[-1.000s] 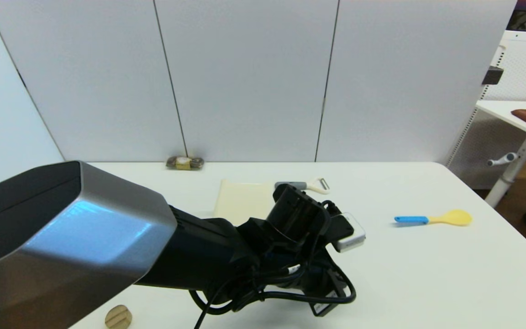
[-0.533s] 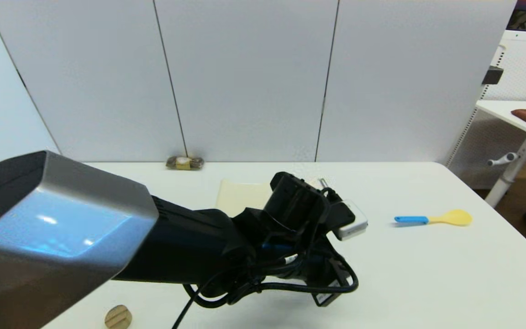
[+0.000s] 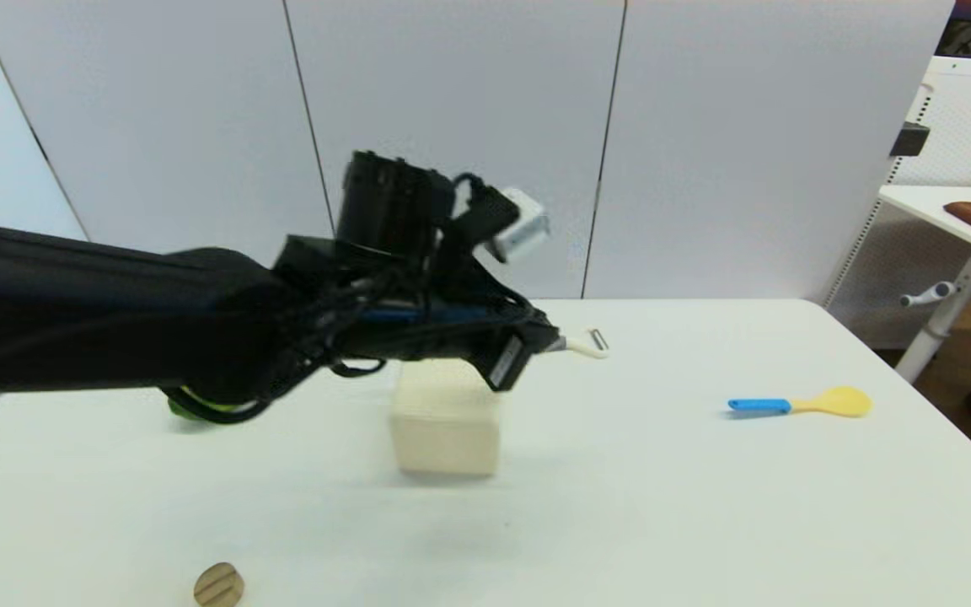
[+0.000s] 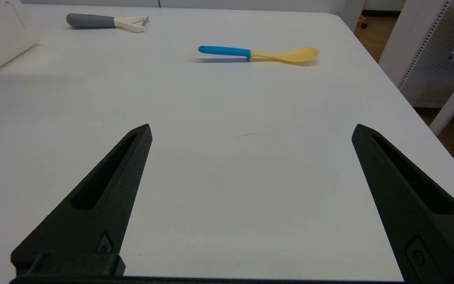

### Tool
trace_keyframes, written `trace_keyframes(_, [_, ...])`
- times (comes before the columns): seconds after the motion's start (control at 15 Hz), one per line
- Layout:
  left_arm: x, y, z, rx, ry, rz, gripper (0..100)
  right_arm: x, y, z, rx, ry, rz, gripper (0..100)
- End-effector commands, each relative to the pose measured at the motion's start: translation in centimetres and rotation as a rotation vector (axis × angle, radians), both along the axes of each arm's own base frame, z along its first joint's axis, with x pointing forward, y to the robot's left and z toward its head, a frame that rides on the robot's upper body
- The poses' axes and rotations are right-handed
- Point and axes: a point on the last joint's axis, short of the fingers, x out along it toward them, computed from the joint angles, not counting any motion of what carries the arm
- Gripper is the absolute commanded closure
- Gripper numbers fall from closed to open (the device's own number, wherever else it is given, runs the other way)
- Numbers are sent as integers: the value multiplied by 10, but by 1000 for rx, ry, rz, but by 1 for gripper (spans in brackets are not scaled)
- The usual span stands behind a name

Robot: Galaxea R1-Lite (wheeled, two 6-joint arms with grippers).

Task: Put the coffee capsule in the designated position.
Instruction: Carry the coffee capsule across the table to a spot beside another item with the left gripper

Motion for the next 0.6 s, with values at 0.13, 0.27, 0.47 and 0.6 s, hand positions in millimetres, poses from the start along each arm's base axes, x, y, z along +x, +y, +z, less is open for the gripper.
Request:
trace_keyframes(0.13, [17, 105, 41, -41, -52, 283, 100, 0, 0, 0, -1, 1, 1, 0])
trace_keyframes(0.27, [22, 132, 28, -16, 6, 372, 100, 0, 0, 0, -1, 1, 1, 0])
trace_keyframes(0.47, [18, 149, -5, 15, 140, 439, 100, 0, 0, 0, -1, 1, 1, 0])
trace_keyframes(0.6, [13, 153, -26, 52, 208, 445, 100, 0, 0, 0, -1, 1, 1, 0])
